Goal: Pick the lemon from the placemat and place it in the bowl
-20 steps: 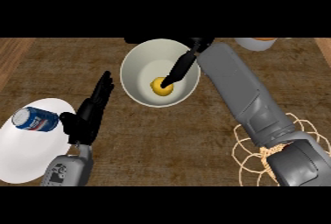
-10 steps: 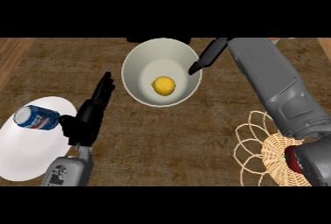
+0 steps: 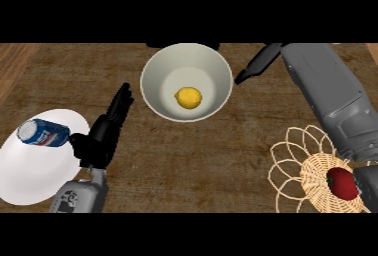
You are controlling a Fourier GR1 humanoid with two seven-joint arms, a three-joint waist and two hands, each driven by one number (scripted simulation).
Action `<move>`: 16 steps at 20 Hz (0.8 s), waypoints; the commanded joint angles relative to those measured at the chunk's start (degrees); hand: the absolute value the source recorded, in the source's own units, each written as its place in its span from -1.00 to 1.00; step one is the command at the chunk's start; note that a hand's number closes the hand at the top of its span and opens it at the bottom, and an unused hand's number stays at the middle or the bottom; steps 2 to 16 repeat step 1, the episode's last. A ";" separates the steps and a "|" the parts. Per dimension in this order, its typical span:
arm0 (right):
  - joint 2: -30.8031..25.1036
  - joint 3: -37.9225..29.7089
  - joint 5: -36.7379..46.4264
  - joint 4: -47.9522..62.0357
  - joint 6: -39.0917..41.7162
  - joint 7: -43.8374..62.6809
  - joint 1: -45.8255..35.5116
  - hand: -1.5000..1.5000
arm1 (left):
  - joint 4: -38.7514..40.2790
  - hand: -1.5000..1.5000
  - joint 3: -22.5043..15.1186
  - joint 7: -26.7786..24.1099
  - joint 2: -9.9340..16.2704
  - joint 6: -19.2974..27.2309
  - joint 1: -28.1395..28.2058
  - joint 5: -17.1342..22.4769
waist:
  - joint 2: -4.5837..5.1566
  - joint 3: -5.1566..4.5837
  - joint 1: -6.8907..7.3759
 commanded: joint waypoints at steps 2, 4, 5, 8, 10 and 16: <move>-2.12 0.75 0.29 -0.23 10.31 -7.58 1.99 -1.00 | -0.94 0.00 0.05 1.20 -0.82 0.92 -0.67 0.02 | 0.00 0.02 0.09; -2.12 0.75 0.29 -0.23 10.31 -7.58 1.99 -1.00 | -0.94 0.00 0.05 1.20 -0.82 0.92 -0.67 0.02 | 0.00 0.02 0.09; -2.12 0.75 0.29 -0.23 10.31 -7.58 1.99 -1.00 | -0.94 0.00 0.05 1.20 -0.82 0.92 -0.67 0.02 | 0.00 0.02 0.09; -2.12 0.75 0.29 -0.23 10.31 -7.58 1.99 -1.00 | -0.94 0.00 0.05 1.20 -0.82 0.92 -0.67 0.02 | 0.00 0.02 0.09; -2.12 0.75 0.29 -0.23 10.31 -7.58 1.99 -1.00 | -0.94 0.00 0.05 1.20 -0.82 0.92 -0.67 0.02 | 0.00 0.02 0.09; -2.12 0.75 0.29 -0.23 10.31 -7.58 1.99 -1.00 | -0.94 0.00 0.05 1.20 -0.82 0.92 -0.67 0.02 | 0.00 0.02 0.09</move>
